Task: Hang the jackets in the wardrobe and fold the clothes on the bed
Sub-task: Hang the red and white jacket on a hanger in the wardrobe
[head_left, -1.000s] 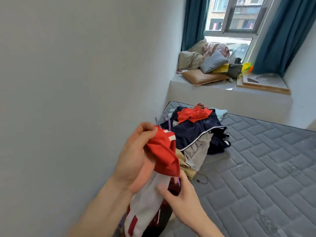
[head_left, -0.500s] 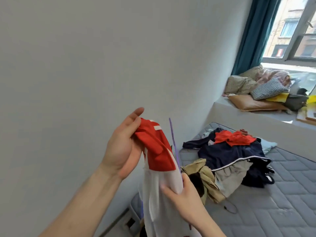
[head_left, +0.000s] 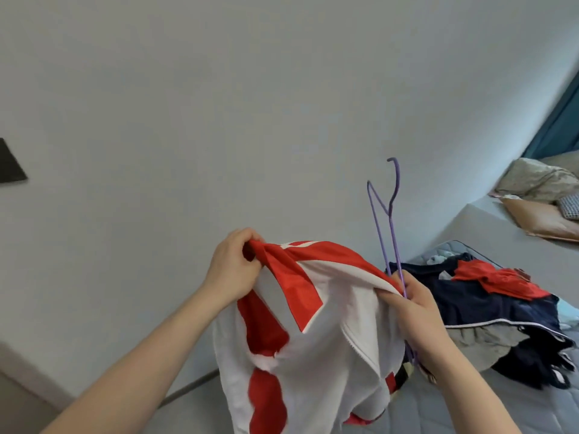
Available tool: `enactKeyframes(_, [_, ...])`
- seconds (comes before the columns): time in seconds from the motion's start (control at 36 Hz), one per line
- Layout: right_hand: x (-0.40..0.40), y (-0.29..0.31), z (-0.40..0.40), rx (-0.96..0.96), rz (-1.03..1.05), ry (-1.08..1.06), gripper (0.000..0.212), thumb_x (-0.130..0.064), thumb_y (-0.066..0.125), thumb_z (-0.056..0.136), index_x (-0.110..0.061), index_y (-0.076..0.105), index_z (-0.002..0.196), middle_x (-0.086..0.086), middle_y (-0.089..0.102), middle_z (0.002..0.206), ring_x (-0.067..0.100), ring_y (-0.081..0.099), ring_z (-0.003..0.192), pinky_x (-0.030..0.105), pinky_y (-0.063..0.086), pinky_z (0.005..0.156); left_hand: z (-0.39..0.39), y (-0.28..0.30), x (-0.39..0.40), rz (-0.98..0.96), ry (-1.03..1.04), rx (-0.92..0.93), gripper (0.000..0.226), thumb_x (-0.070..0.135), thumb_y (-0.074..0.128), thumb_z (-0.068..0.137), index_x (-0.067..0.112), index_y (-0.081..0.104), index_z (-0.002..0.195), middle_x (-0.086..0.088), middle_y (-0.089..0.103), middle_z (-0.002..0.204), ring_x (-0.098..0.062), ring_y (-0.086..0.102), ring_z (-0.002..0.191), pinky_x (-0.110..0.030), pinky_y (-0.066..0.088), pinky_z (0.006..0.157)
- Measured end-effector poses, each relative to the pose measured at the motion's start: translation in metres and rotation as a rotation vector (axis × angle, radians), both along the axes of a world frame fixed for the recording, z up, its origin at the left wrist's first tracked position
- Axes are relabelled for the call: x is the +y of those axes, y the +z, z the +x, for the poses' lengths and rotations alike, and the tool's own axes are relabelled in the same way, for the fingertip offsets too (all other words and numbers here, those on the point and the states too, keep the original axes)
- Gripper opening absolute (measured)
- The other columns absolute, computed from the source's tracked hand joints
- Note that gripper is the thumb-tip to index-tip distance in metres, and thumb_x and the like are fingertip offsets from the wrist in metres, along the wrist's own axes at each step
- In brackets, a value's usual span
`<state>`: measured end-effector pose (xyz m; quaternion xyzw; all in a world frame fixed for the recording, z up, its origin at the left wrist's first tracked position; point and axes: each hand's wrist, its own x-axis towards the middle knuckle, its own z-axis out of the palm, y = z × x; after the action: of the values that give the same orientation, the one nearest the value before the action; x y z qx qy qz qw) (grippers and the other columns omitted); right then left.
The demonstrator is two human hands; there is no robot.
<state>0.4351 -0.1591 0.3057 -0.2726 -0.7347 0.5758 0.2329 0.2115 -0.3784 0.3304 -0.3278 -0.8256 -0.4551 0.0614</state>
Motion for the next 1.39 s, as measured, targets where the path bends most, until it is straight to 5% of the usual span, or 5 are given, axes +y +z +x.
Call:
enactKeyframes(0.47, [-0.033,-0.009,0.003,-0.050,-0.153,0.284,0.074,-0.045,0.100,0.054,-0.022,0.064,0.115,-0.008,0.072,0.122,0.009,0.065,0.119,0.041,0.052,0.102,0.073,0.031,0.066,-0.126,-0.370,-0.098,0.022,0.015,0.054,0.071,0.017,0.036,0.058,0.006,0.034,0.054,-0.008,0.033,0.055,-0.028,0.030,0.054])
enactKeyframes(0.72, [0.010,-0.003,0.006,0.037,-0.108,0.095,0.009,-0.018,0.064,0.072,-0.016,0.055,0.075,-0.003,0.055,0.064,0.009,0.051,0.061,0.032,0.044,0.064,0.094,0.022,0.095,-0.178,-0.376,-0.093,0.031,0.022,0.064,0.074,0.018,0.037,0.060,0.009,0.036,0.053,-0.007,0.034,0.054,-0.029,0.030,0.055])
enactKeyframes(0.97, [0.069,-0.005,0.023,0.177,-0.198,-0.031,0.043,0.004,0.044,0.095,-0.024,0.033,0.064,-0.013,0.035,0.047,0.002,0.033,0.038,0.015,0.029,0.037,0.120,-0.108,0.074,-0.668,-0.293,-0.193,0.035,0.050,0.072,0.080,0.018,0.059,0.079,0.010,0.063,0.071,-0.006,0.055,0.065,-0.026,0.047,0.067])
enactKeyframes(1.19, [0.089,-0.028,0.050,0.094,-0.133,0.088,0.054,0.003,0.046,0.094,-0.030,0.036,0.052,-0.011,0.033,0.055,0.002,0.033,0.049,0.014,0.032,0.046,0.188,-0.211,0.090,-0.390,-0.115,-0.614,0.036,0.051,0.056,0.067,0.014,0.056,0.071,0.009,0.058,0.068,-0.008,0.053,0.065,-0.041,0.051,0.076])
enactKeyframes(1.39, [0.094,-0.023,0.067,0.071,-0.064,0.132,0.049,-0.004,0.045,0.096,-0.029,0.035,0.056,-0.011,0.033,0.052,0.005,0.032,0.039,0.015,0.031,0.037,0.245,-0.248,0.118,-0.426,-0.198,-0.773,0.074,0.057,0.077,0.064,0.052,0.043,0.129,0.018,0.071,0.107,-0.003,0.069,0.101,-0.026,0.053,0.091])
